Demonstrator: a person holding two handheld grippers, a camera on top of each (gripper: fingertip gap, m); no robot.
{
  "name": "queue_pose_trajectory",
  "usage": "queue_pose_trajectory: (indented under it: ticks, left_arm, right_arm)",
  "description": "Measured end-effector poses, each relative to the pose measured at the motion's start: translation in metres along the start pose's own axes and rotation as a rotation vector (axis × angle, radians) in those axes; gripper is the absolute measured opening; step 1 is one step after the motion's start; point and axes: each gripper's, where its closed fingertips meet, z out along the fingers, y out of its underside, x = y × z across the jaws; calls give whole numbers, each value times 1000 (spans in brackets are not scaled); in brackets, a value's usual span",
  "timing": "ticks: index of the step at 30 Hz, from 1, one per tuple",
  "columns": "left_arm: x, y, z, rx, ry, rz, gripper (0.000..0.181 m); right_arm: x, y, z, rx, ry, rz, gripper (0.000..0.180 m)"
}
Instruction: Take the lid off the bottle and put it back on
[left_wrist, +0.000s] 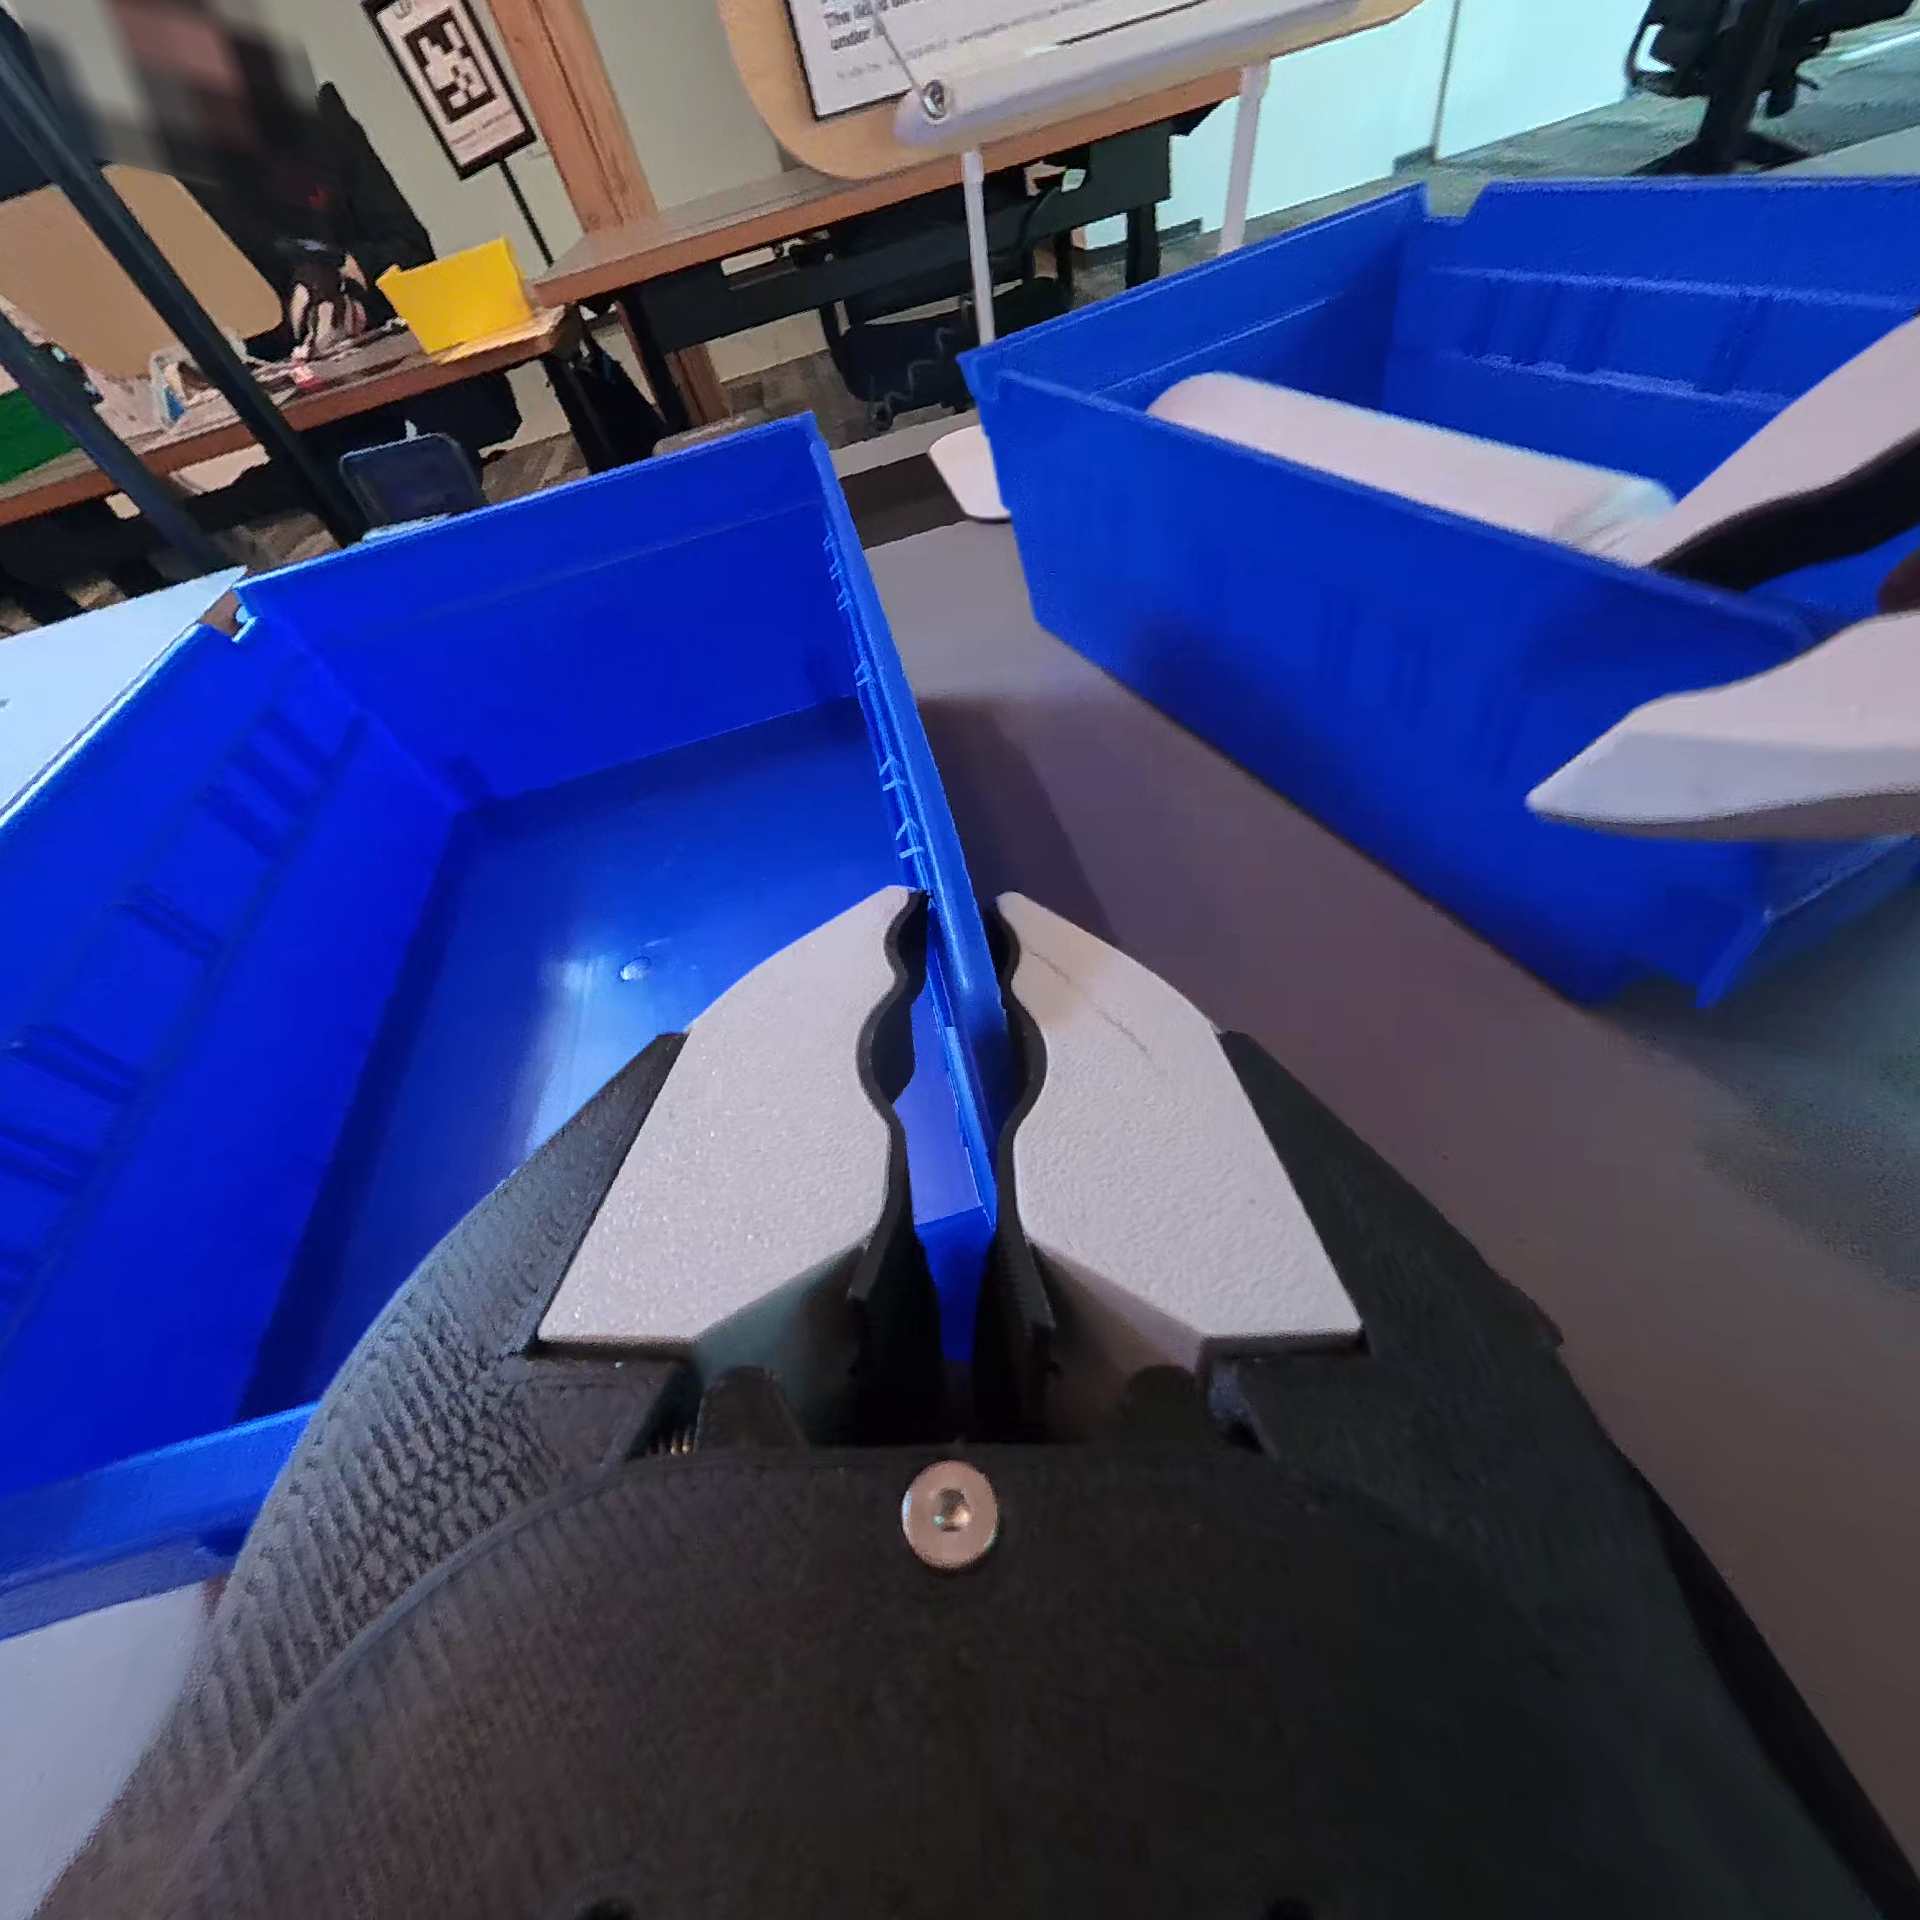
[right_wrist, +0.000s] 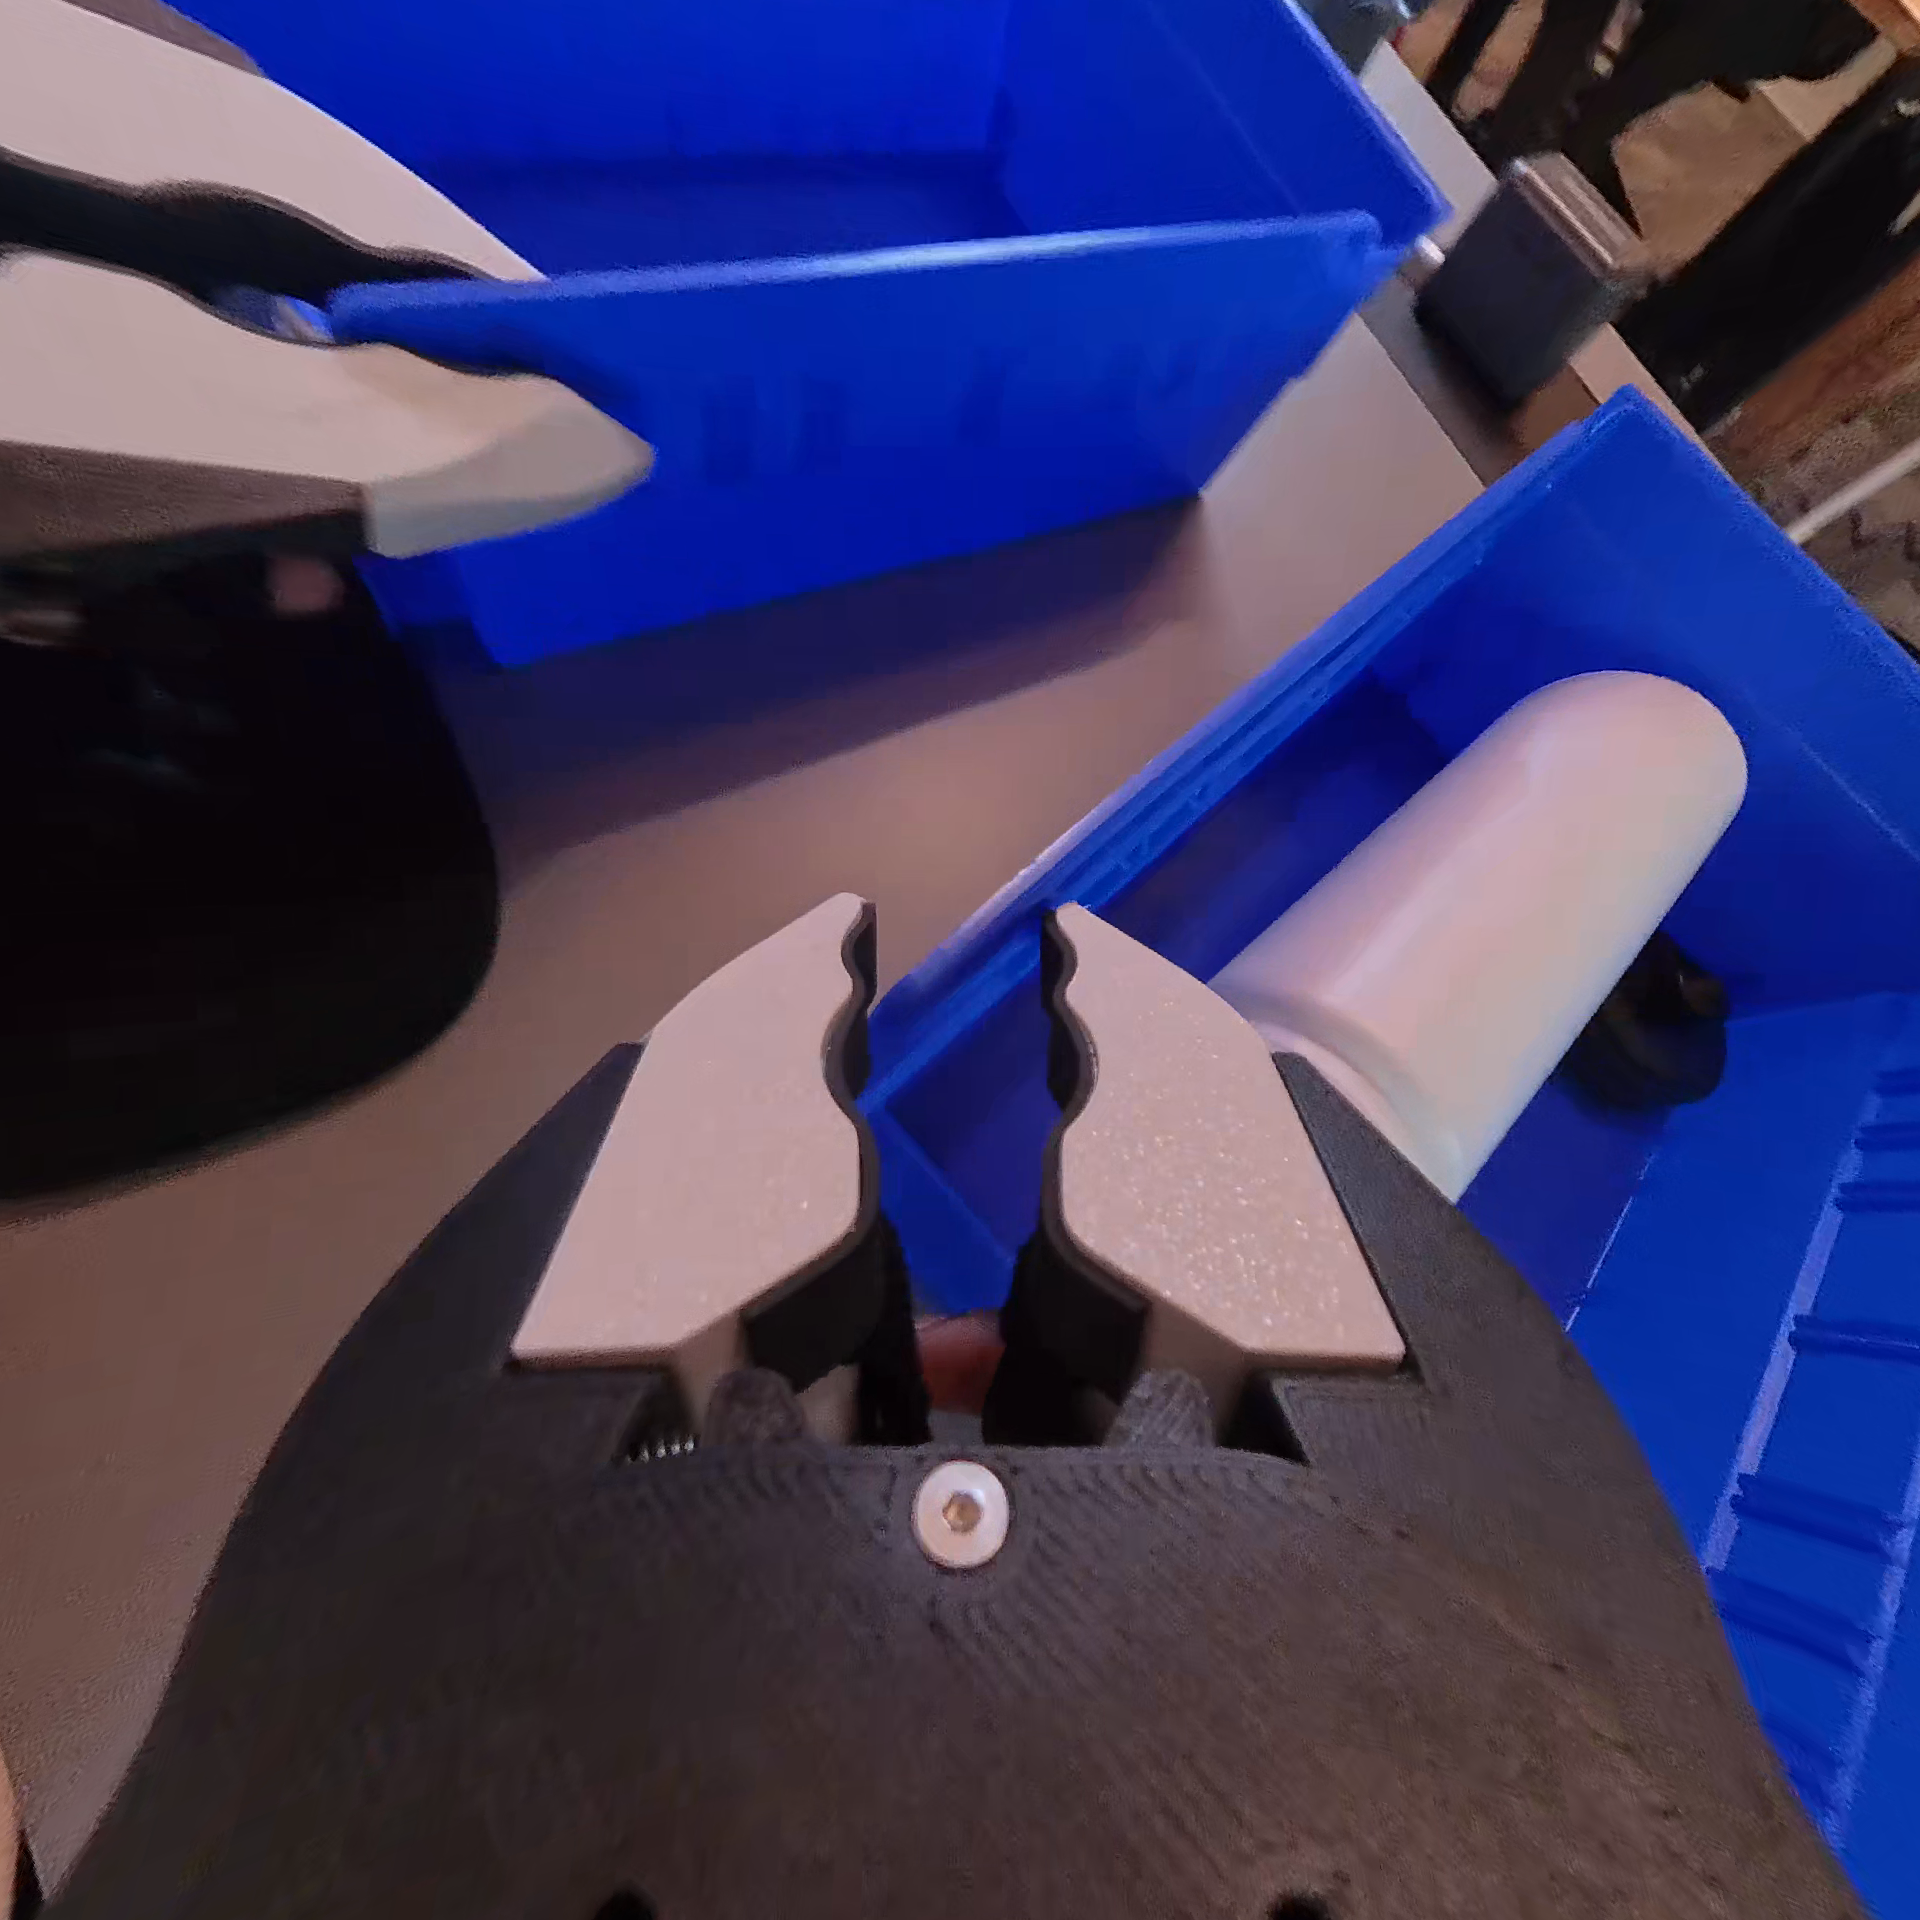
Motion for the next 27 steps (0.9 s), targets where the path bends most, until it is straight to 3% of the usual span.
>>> queue_pose_trajectory:
  ticks: [19,22,25,27]
  left_arm:
    - [-3,-7,11,17,101,-182,25]
    - [-6,-23,1,129,140,-217,38]
    - [-28,-46,-27,297,70,-165,54]
    - [-65,-58,-56,388,-88,-105,60]
  right_arm:
    - [-34,-56,57,118,-143,-203,35]
    - [-32,-61,63,151,-179,-200,34]
    - [-28,-63,64,191,-196,-164,36]
    - [-23,-75,50,285,-152,-147,57]
